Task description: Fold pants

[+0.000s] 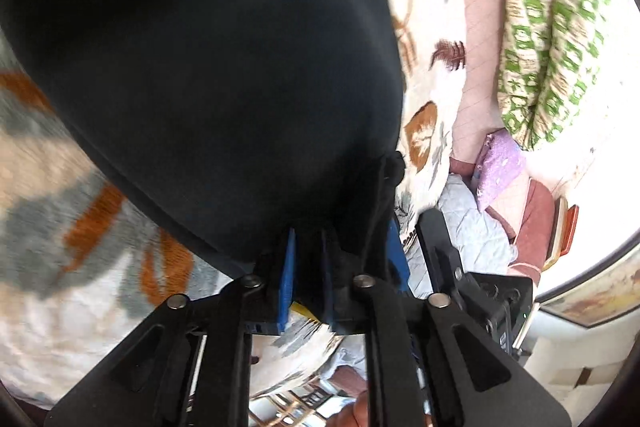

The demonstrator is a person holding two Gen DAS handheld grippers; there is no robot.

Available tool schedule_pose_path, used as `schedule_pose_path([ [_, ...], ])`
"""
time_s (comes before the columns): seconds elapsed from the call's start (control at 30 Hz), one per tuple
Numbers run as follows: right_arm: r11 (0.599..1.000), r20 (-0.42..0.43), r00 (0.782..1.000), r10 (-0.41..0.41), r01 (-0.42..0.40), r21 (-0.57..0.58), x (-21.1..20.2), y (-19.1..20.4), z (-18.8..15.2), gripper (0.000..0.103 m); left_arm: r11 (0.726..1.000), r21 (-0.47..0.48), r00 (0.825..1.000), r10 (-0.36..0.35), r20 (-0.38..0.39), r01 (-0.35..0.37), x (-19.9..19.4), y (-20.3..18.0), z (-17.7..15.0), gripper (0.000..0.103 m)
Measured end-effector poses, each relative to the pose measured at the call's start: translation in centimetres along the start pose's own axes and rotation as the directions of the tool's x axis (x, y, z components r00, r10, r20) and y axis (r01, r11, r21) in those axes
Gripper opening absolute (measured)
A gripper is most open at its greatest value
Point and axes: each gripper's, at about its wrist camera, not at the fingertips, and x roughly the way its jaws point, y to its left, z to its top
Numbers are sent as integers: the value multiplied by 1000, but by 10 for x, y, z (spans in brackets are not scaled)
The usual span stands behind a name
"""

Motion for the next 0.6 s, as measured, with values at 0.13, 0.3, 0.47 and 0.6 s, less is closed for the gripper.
schedule_pose_path([
  [0.13, 999, 45, 999, 20, -18, -29, -21, 18, -8, 42, 997, 69, 999, 42, -8, -41, -14, -8, 0, 18],
  [0.3, 980, 186, 965, 182, -193, 41, -70, 5, -40, 54, 973, 187, 990, 139, -19, -133, -16, -32, 3, 38],
  [0.47, 909, 282, 918, 277, -346, 233, -79, -47, -81, 65, 943, 266, 974, 221, -42, -202, -6, -51, 8, 41],
  [0.6, 815, 345, 888, 304, -430, 389, -61, -79, -96, 66, 903, 333, 948, 311, -71, -271, 1, -67, 13, 42],
])
